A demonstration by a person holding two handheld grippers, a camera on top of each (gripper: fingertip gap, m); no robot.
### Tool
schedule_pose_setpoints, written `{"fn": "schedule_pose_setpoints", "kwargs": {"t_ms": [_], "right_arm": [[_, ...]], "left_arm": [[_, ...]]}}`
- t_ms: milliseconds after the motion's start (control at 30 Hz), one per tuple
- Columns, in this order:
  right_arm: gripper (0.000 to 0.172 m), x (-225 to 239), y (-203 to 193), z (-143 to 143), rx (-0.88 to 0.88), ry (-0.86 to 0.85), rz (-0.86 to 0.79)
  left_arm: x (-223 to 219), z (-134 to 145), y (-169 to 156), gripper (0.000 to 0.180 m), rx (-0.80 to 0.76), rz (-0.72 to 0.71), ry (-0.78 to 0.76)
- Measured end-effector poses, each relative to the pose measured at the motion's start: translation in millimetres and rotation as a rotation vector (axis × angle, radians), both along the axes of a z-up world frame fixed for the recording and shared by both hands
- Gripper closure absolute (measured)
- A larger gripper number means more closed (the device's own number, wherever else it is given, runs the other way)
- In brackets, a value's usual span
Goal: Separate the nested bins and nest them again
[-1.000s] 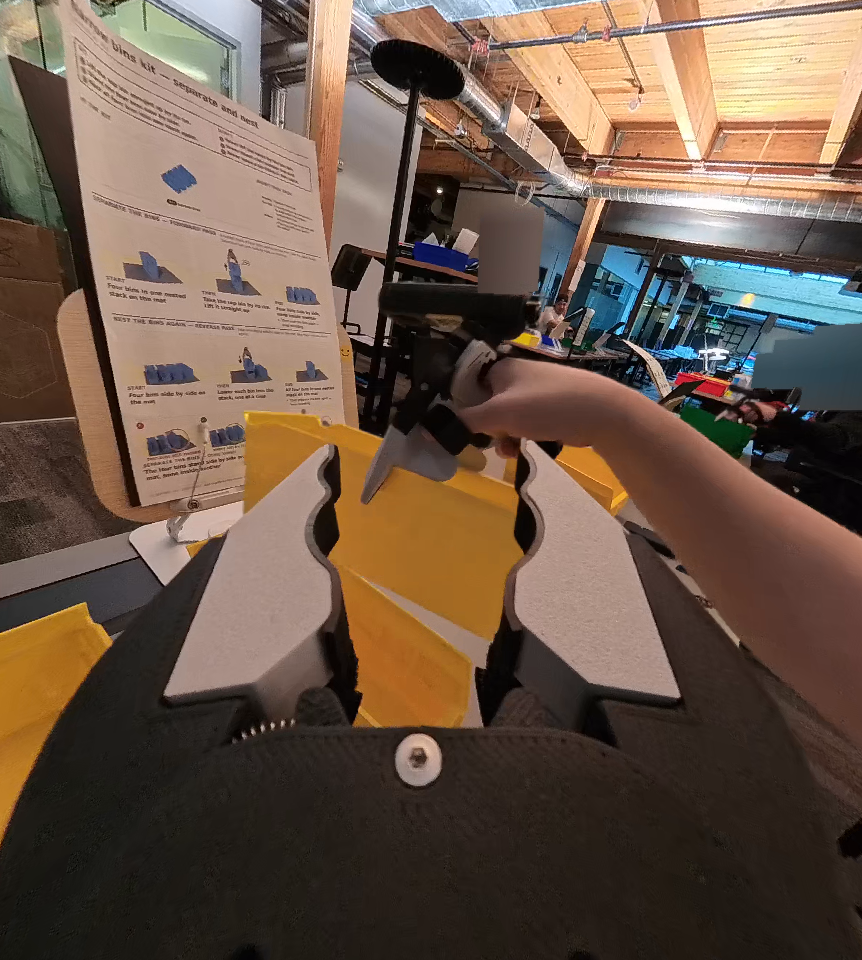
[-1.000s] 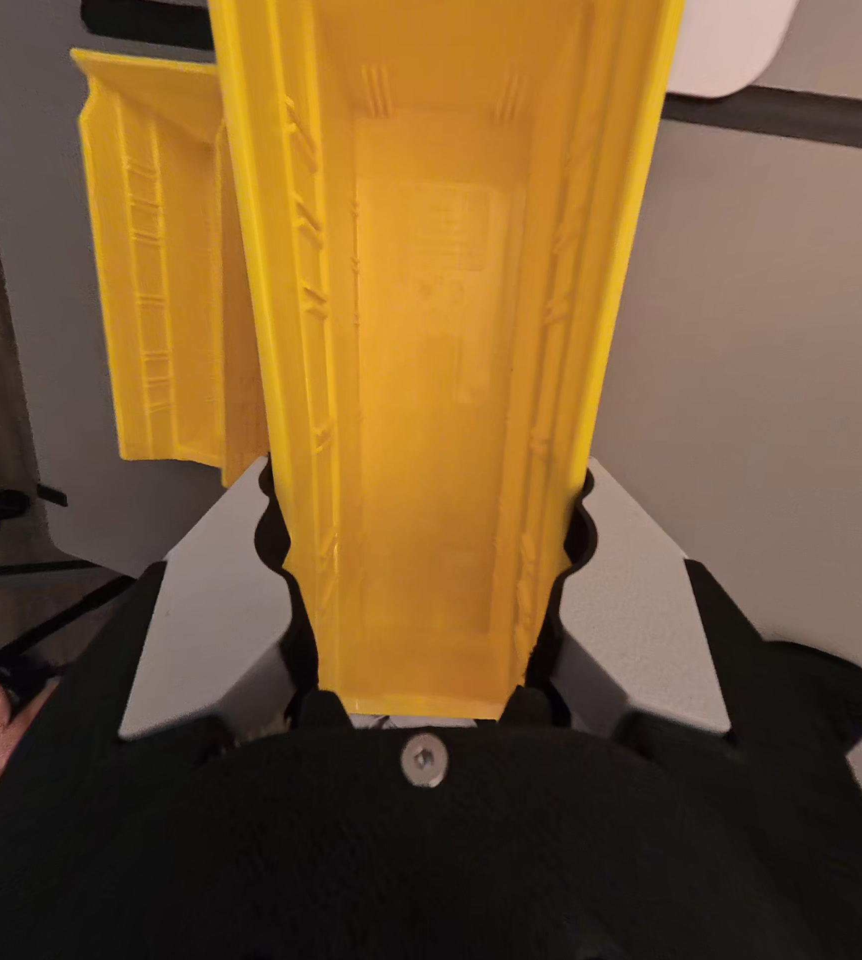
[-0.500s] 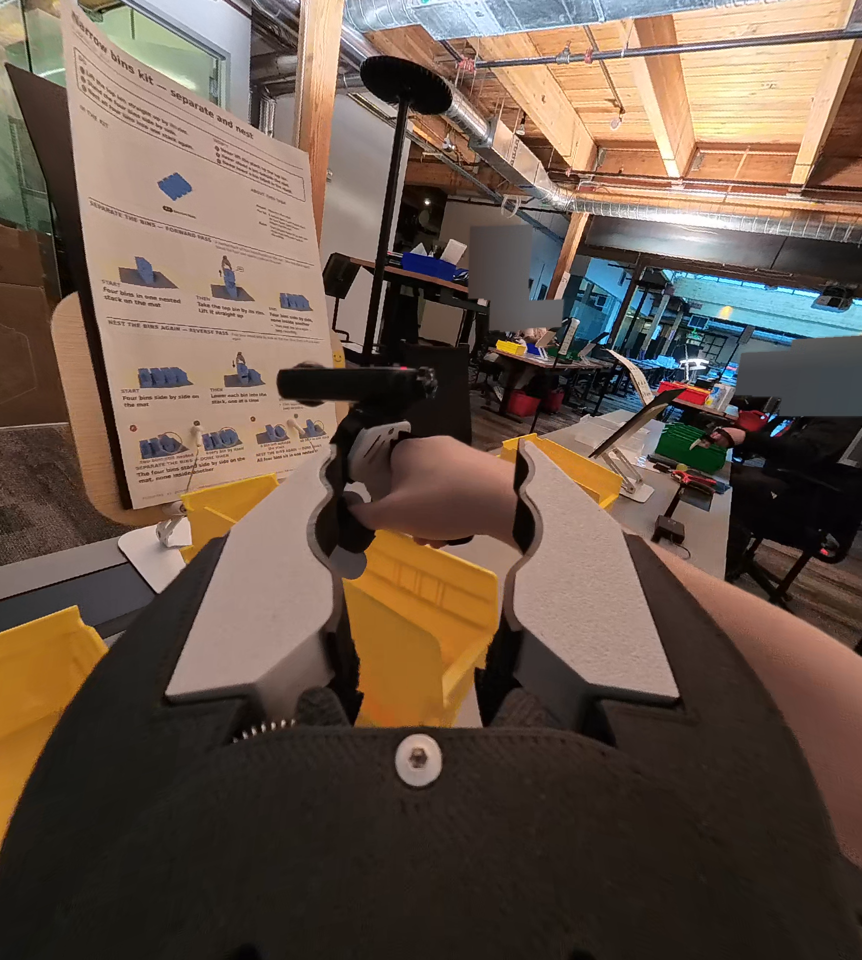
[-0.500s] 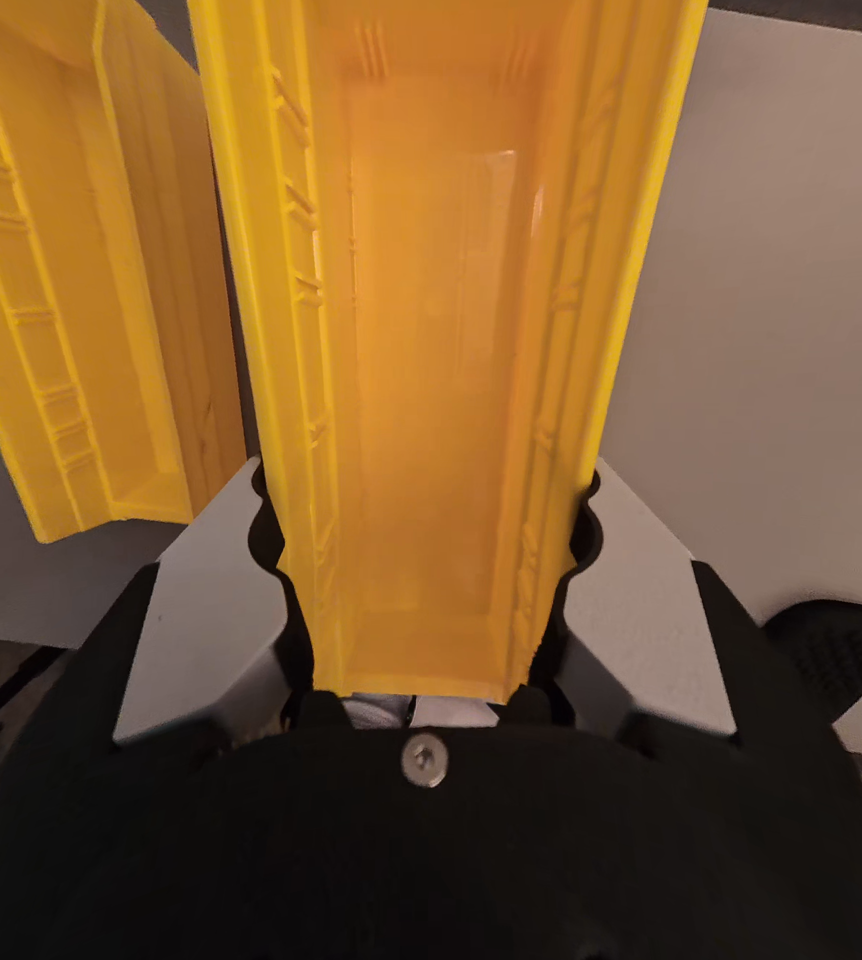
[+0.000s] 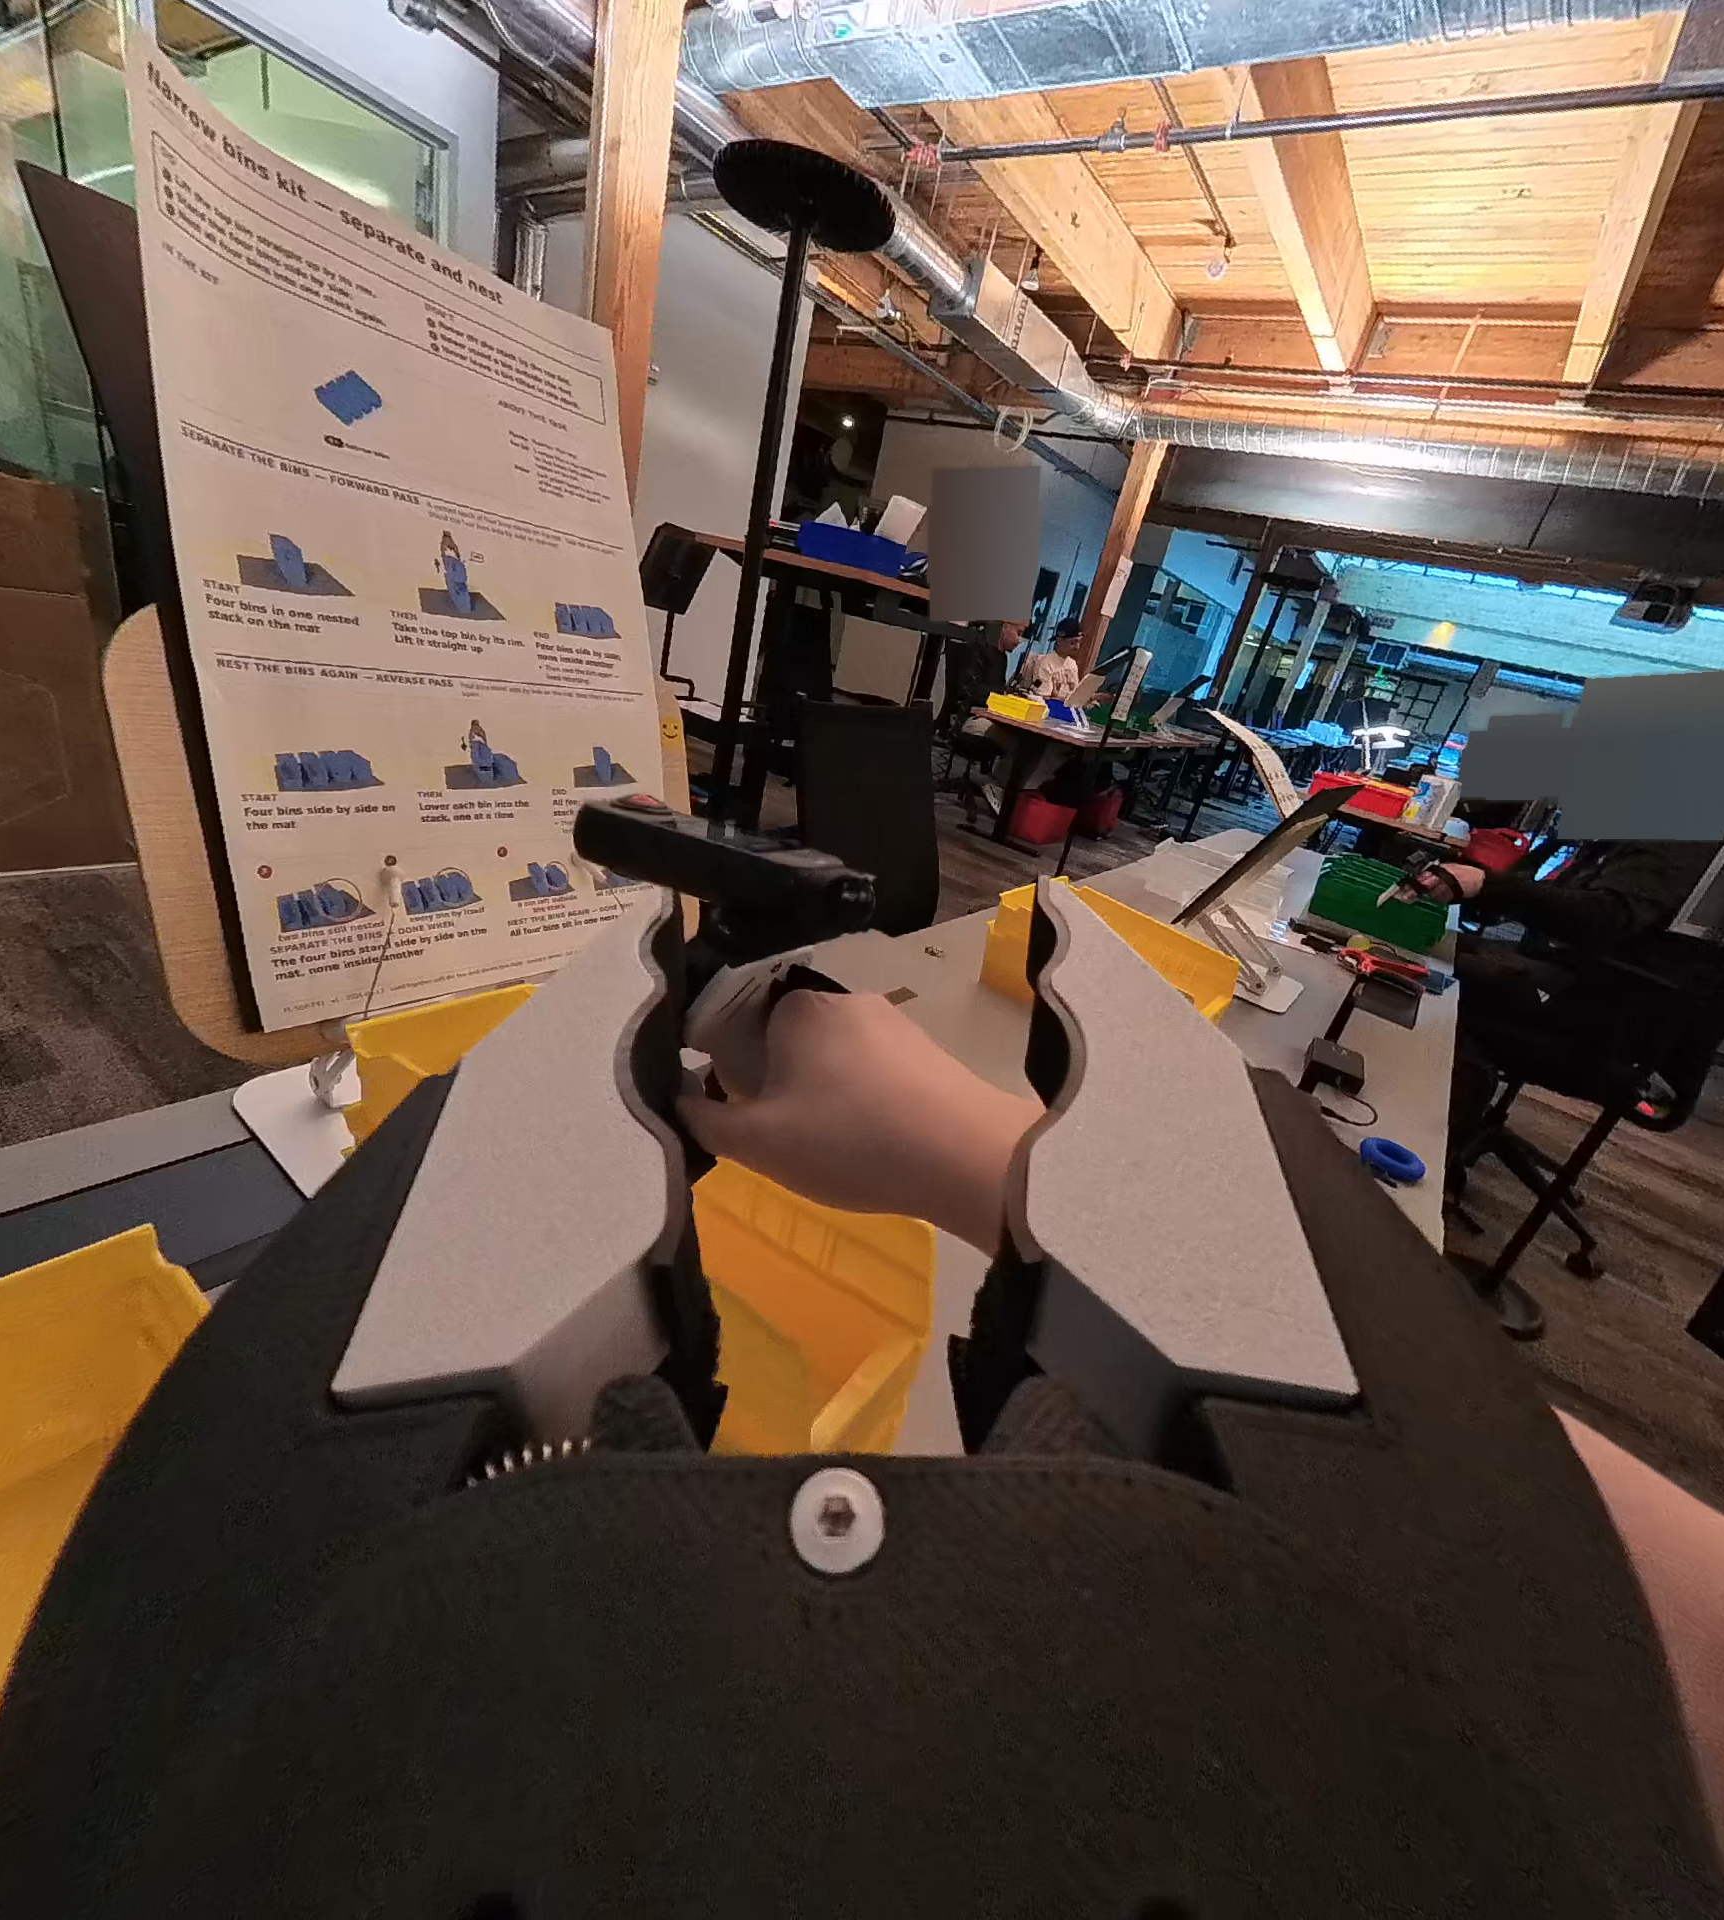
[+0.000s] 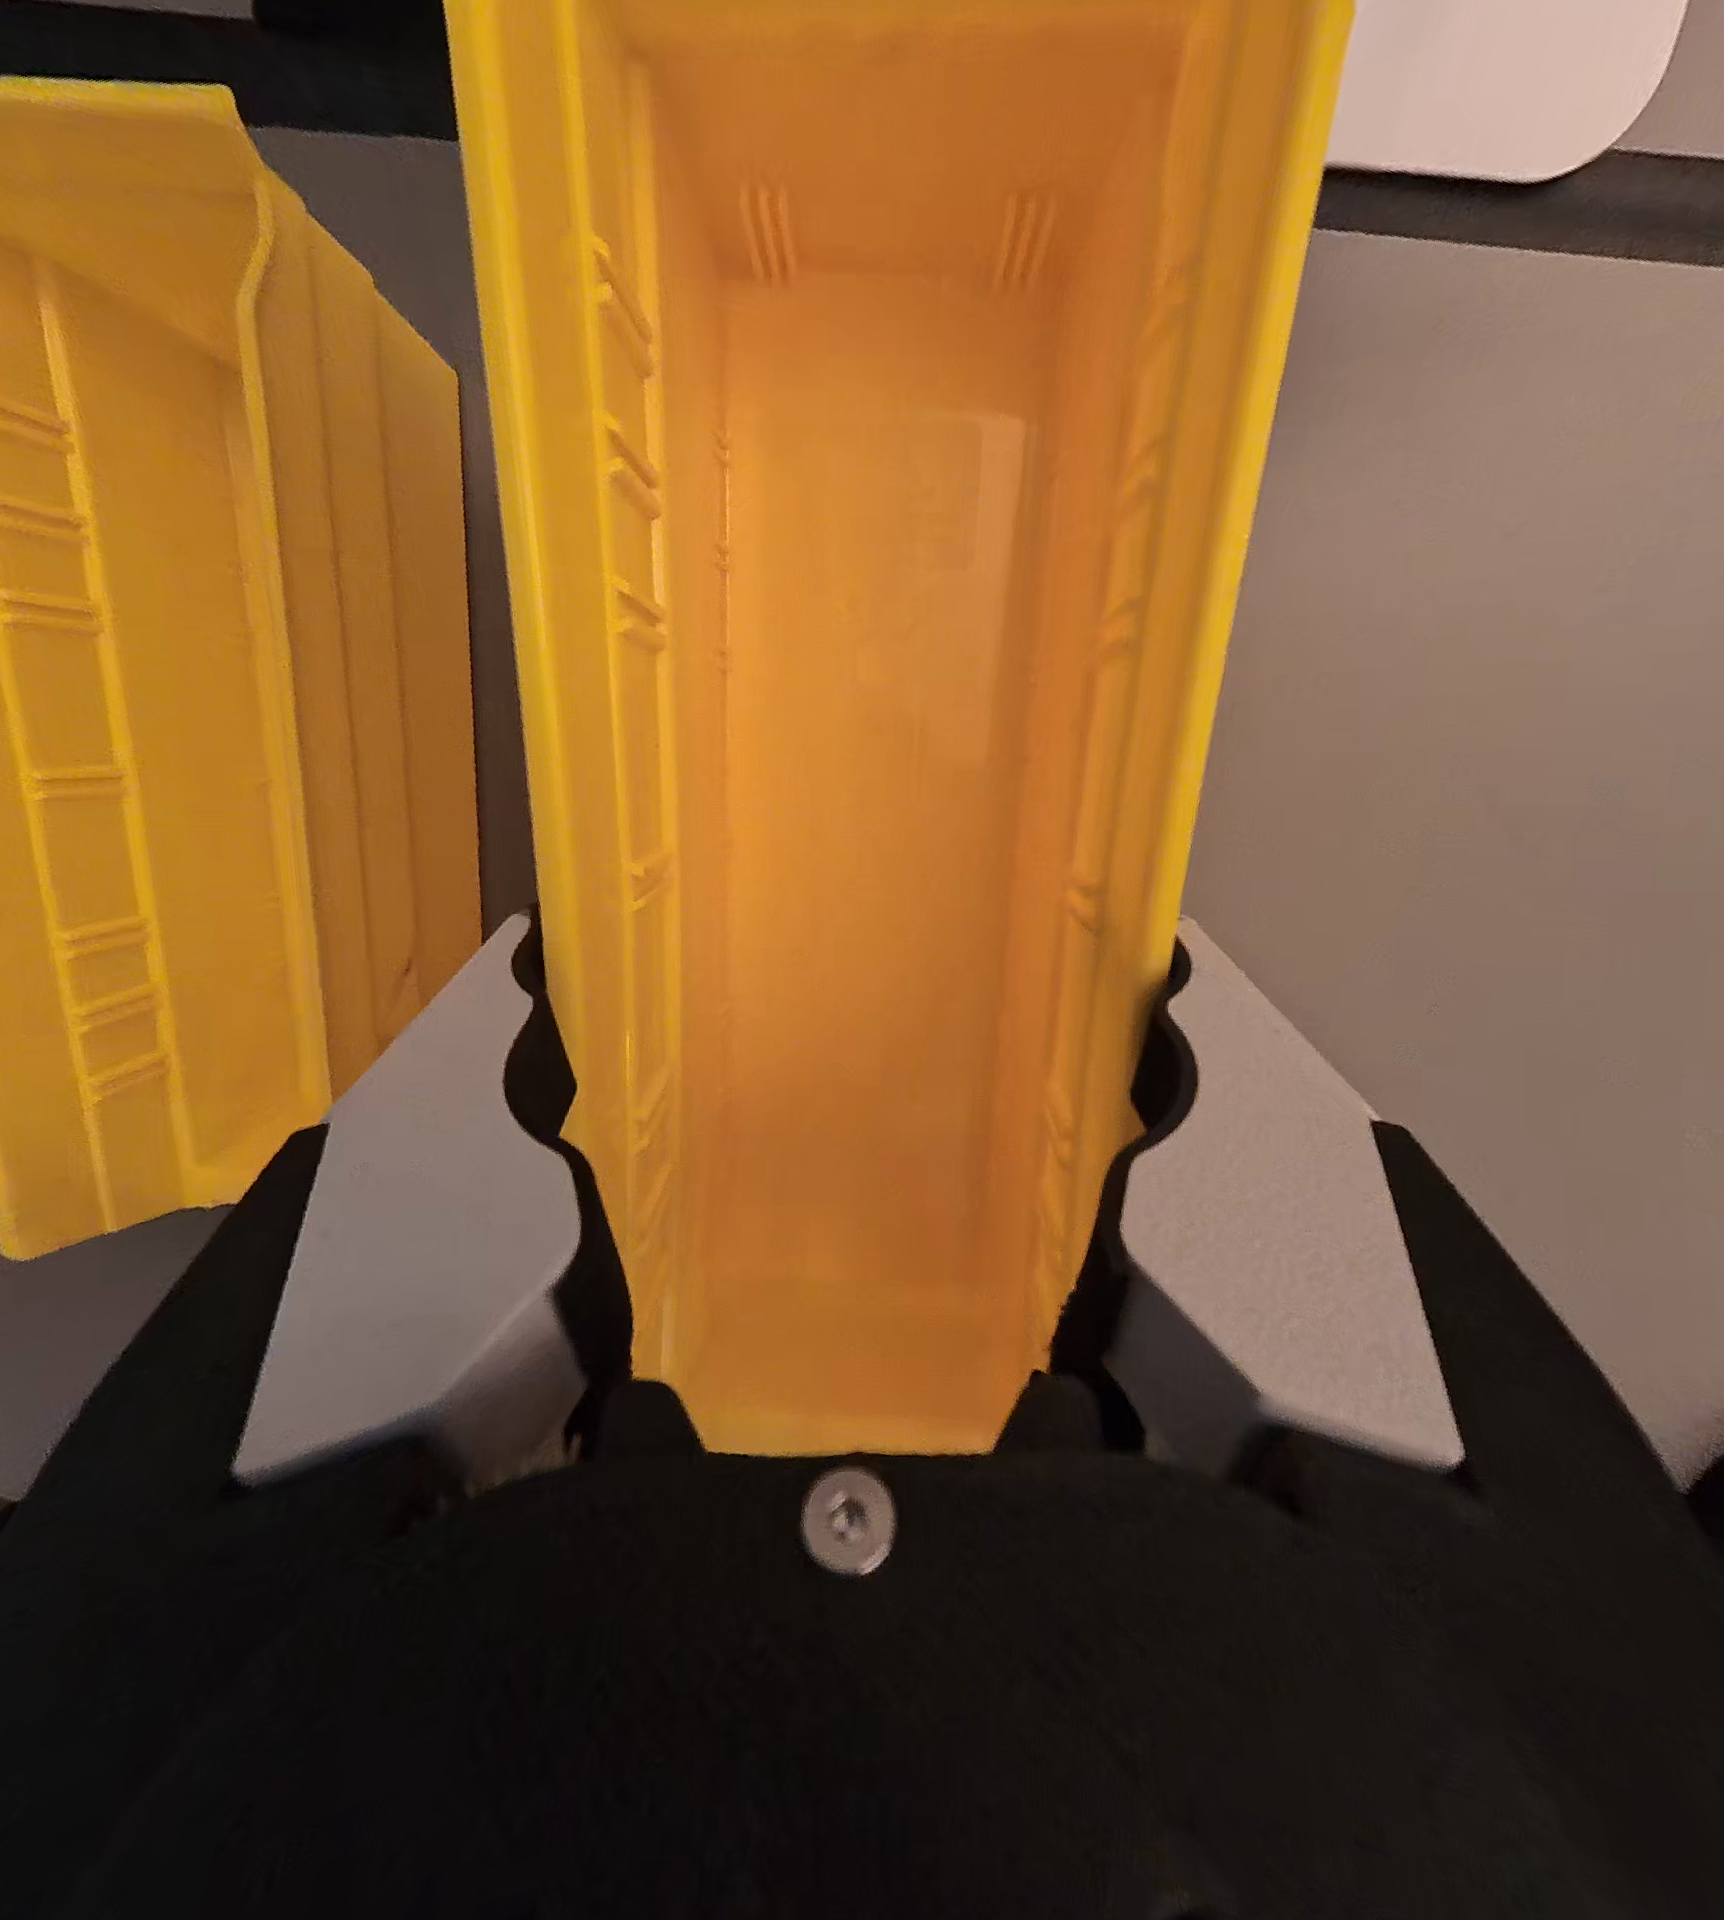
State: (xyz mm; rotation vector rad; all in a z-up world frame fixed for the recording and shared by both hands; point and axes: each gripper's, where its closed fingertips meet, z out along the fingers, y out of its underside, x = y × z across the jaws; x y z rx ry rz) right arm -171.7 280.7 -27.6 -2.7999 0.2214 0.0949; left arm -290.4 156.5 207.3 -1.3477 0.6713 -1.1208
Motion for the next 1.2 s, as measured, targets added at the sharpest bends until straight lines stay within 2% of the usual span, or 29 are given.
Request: {"fn": "schedule_pose_setpoints", "kwargs": {"t_ms": [300,467,567,633,700,867,967,1067,1200], "right_arm": [[0.060,0.0,4.0,-5.8,0.062,-0.016,0.014],[0.045,-2.1,-2.6,-18.4,-0.001,-0.033,0.051],[0.043,-4.0,-4.4,-12.5,-0.008,-0.024,0.109],[0.044,-2.6,-5.2,7.7,0.041,-0.029,0.164],[0.044,6.1,-4.5,44.3,0.160,-0.065,0.224],[0.046,38.2,-23.1,166.9,0.675,-0.152,0.397],[0.045,82.3,-51.6,220.9,0.963,-0.306,0.416],[0.045,124.2,-83.3,240.8,1.159,-0.421,0.447],[0.046,169.6,-107.2,226.7,1.235,-0.346,0.461]], "left_arm": [[0.9,0.1,-0.3,0.115,-0.001,0.000,0.000],[1.2,-1.4,-0.1,0.115,-0.004,0.000,0.009],[-0.2,-3.3,2.7,0.115,-0.013,0.010,0.014],[-2.0,-3.8,5.7,0.114,-0.020,0.024,0.011],[-2.4,-4.1,8.1,0.114,-0.024,0.036,0.012],[8.4,-4.7,13.8,0.114,-0.023,0.075,0.035],[24.0,-5.8,14.1,0.114,-0.008,0.095,0.074],[40.3,-9.4,13.5,0.111,0.009,0.119,0.130],[38.6,-26.6,20.8,0.103,-0.004,0.235,0.264]]}}
